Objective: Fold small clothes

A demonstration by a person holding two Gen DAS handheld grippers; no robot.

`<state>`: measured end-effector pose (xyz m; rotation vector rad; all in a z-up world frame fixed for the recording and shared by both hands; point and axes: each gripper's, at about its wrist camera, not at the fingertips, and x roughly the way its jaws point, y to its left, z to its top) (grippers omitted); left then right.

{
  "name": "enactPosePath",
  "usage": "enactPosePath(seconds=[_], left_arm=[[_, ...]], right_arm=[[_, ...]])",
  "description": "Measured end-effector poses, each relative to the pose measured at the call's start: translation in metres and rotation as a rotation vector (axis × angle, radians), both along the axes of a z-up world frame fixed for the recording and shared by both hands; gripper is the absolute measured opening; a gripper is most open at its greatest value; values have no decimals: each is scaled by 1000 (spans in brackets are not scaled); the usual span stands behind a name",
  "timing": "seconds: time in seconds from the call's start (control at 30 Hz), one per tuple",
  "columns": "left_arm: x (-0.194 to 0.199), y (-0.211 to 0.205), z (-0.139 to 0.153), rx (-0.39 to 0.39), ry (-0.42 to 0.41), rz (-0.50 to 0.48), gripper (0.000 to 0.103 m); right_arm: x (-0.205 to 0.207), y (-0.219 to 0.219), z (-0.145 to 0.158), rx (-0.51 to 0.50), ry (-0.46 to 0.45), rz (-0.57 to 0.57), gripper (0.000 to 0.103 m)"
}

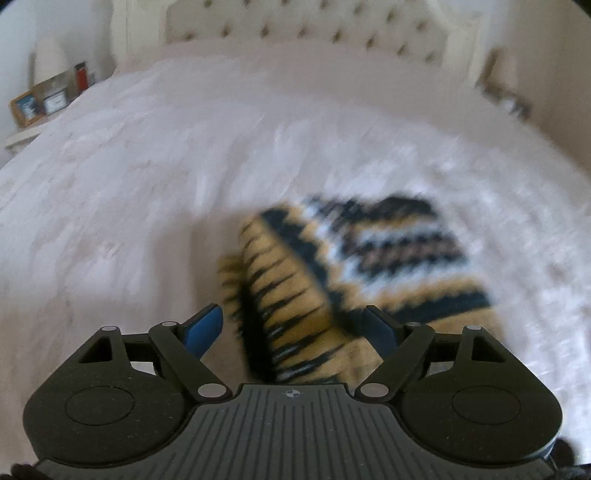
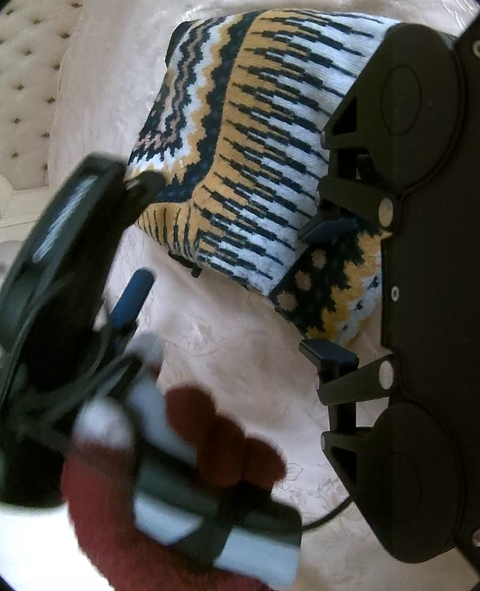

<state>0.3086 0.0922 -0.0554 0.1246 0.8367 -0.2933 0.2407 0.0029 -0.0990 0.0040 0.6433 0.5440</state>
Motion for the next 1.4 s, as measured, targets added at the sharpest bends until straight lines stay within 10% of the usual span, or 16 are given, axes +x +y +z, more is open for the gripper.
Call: enactPosePath(seconds=[0.23, 0.63, 1.4], left_arm=[[1, 58, -36, -192, 130, 117, 81], [-11, 55, -37, -154, 121, 92, 81], [43, 34, -18, -276, 191, 43, 50]], right_arm=[[-7, -19, 7, 21, -4, 24, 63], [-3, -87, 33, 44, -75, -118, 70], [-22, 21, -1, -314, -250, 204, 52]])
